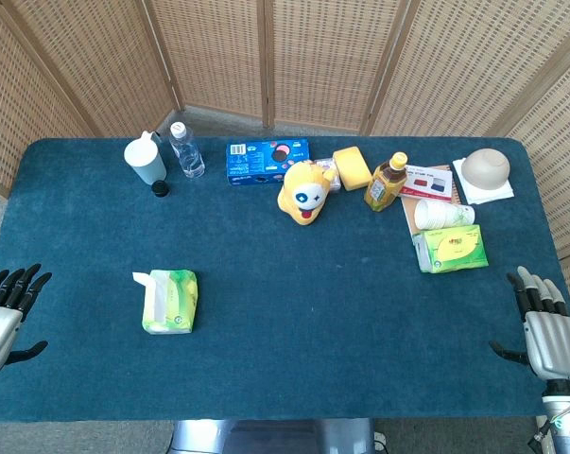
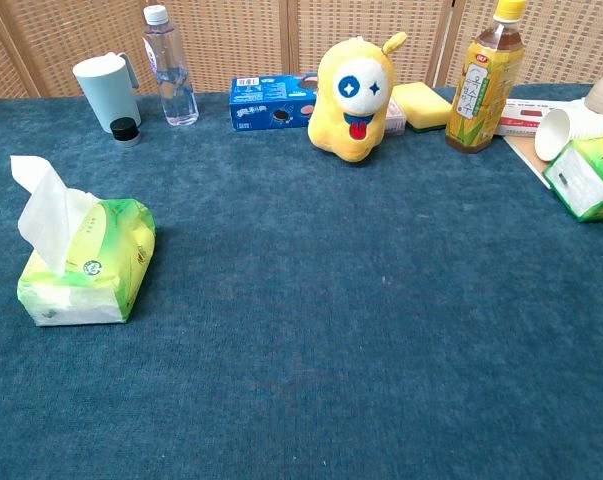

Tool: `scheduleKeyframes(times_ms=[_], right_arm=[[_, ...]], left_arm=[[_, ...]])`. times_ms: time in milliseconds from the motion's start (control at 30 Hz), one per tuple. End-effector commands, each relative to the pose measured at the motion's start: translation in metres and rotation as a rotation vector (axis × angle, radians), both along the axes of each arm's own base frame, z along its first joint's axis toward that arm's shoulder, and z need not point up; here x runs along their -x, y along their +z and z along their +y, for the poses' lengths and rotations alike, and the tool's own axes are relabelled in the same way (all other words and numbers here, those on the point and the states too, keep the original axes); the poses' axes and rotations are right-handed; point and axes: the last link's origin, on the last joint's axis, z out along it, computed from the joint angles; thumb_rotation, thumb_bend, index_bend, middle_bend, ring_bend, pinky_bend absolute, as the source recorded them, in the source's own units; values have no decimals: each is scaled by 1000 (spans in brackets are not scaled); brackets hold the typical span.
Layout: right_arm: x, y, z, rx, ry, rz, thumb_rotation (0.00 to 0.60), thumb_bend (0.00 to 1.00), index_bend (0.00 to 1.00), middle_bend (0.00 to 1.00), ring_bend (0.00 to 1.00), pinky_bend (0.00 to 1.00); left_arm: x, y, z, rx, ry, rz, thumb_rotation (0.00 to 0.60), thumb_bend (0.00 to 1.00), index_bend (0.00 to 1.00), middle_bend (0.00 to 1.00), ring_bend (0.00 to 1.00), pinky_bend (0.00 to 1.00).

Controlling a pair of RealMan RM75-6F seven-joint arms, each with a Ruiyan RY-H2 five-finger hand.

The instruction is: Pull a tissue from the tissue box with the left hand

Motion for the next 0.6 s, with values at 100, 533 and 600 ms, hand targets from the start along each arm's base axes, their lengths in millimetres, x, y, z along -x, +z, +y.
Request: scheduleKeyframes(times_ms=[100,533,600], right_arm=[[0,0,0,-2,-1,0,590,0,0,0,0,0],[2,-1,-2,-1,-15,5,592,0,0,0,0,0],[3,0,-2,1,-18,3,591,0,0,0,0,0]], left_arm=[[-1,-1,1,-2,-14,5,600,0,0,0,0,0],[-40,-29,64,98,-290,120,600,0,0,0,0,0],[-48,-40,69,129,-320,138,600,0,0,0,0,0]])
